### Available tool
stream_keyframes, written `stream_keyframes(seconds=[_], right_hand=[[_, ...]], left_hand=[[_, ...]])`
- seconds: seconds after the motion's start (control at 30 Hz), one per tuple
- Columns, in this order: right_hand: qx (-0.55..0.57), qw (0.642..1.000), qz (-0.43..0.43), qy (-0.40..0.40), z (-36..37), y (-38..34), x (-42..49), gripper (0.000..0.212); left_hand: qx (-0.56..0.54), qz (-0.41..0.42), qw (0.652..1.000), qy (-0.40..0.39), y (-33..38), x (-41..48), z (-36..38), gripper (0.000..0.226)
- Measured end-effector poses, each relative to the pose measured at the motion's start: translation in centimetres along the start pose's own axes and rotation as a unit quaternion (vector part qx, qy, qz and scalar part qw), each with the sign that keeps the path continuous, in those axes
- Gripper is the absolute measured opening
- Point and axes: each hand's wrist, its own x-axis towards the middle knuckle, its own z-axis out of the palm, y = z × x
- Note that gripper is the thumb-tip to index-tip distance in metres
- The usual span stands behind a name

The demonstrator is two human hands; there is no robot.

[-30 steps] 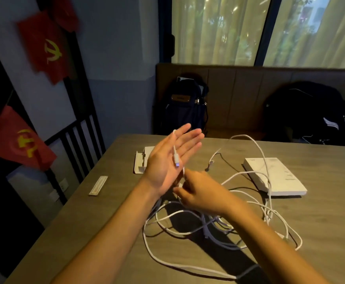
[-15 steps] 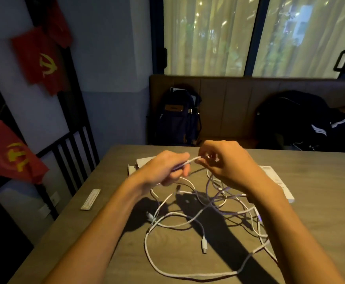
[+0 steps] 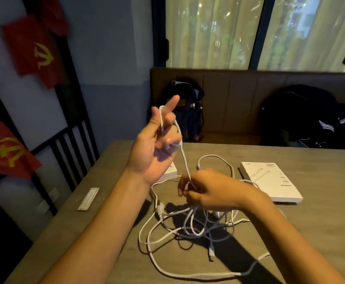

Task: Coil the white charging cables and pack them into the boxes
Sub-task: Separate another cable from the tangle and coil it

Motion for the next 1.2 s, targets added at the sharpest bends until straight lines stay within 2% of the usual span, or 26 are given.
stream_keyframes(seconds=[0.07,0.1,0.13,0.17,0.2,0.23,0.27,0.33,0.4,0.43,0.47,0.57,0.63,0.73,0.8,0.9,0.97,1.0,1.03,1.1,1.2], right_hand=[[-0.009,1.000,0.001,0.013,-0.1,-0.5,-0.2,0.016],[-0.013,1.000,0.004,0.011,-0.2,-0.7,-0.4,0.019],[-0.020,1.000,0.008,0.008,-0.2,-0.8,-0.5,0.022],[-0.031,0.999,0.012,0.011,-0.3,-0.8,-0.6,0.024],[-0.046,0.999,0.014,0.023,-0.4,-0.7,-0.7,0.025],[-0.058,0.997,0.014,0.043,-0.7,-0.6,-0.8,0.025],[-0.065,0.995,0.013,0.069,-1.1,-0.5,-1.0,0.024],[-0.055,0.992,0.013,0.115,-2.2,-0.1,-1.7,0.022],[-0.041,0.987,0.008,0.158,-3.1,0.4,-2.1,0.022],[-0.042,0.983,0.000,0.181,-3.4,0.8,-2.2,0.021],[-0.045,0.978,-0.008,0.205,-3.5,1.1,-2.2,0.017],[-0.044,0.968,-0.024,0.246,-3.5,1.8,-1.9,0.015],[-0.041,0.972,-0.028,0.228,-3.1,2.1,-1.6,0.016],[-0.058,0.981,-0.024,0.182,-1.9,2.3,-0.8,0.015],[-0.040,0.988,-0.017,0.147,-1.2,2.2,-0.5,0.015],[0.013,0.996,-0.009,0.093,-0.7,1.3,-0.4,0.009],[0.032,0.998,0.006,0.058,-0.7,0.5,-0.6,0.010],[0.035,0.998,0.016,0.046,-0.7,0.1,-0.8,0.011],[0.031,0.998,0.025,0.041,-0.7,-0.2,-1.0,0.012],[-0.012,0.998,0.038,0.058,-1.0,-0.6,-1.3,0.013],[-0.081,0.991,0.060,0.086,-1.8,-1.0,-2.1,0.016]], left_hand=[[0.079,0.032,0.995,0.058,-0.5,0.2,-0.7,0.043],[0.152,0.041,0.985,0.074,-0.8,0.3,-1.1,0.042],[0.265,0.047,0.959,0.091,-1.1,0.3,-1.5,0.039],[0.405,0.056,0.908,0.095,-1.2,0.3,-1.9,0.036],[0.538,0.065,0.836,0.086,-1.3,0.1,-2.1,0.033],[0.639,0.068,0.763,0.065,-1.3,-0.2,-2.4,0.032],[0.705,0.051,0.706,0.042,-1.1,-0.4,-2.6,0.032],[0.765,-0.021,0.644,0.014,-0.2,-0.8,-2.8,0.031],[0.788,-0.102,0.607,0.002,0.8,-1.0,-2.9,0.036],[0.773,-0.144,0.618,-0.009,1.3,-1.1,-2.7,0.040],[0.733,-0.179,0.655,-0.025,1.7,-1.2,-2.3,0.044],[0.532,-0.223,0.813,-0.080,2.7,-1.5,-1.4,0.054],[0.385,-0.215,0.893,-0.096,2.3,-1.7,-1.1,0.049],[0.194,-0.174,0.962,-0.078,0.5,-1.5,-0.9,0.049],[0.081,-0.145,0.983,-0.083,-0.5,-1.2,-0.6,0.050],[0.043,-0.075,0.994,-0.071,-1.4,-0.8,-0.1,0.048],[0.102,-0.022,0.994,-0.030,-1.8,-0.6,-0.1,0.047],[0.179,0.001,0.984,-0.011,-1.9,-0.5,-0.2,0.046],[0.291,0.020,0.956,0.003,-2.0,-0.5,-0.3,0.045],[0.518,0.049,0.854,0.015,-2.2,-0.6,-0.3,0.046],[0.698,0.098,0.710,-0.005,-2.9,-1.1,-0.1,0.047]])
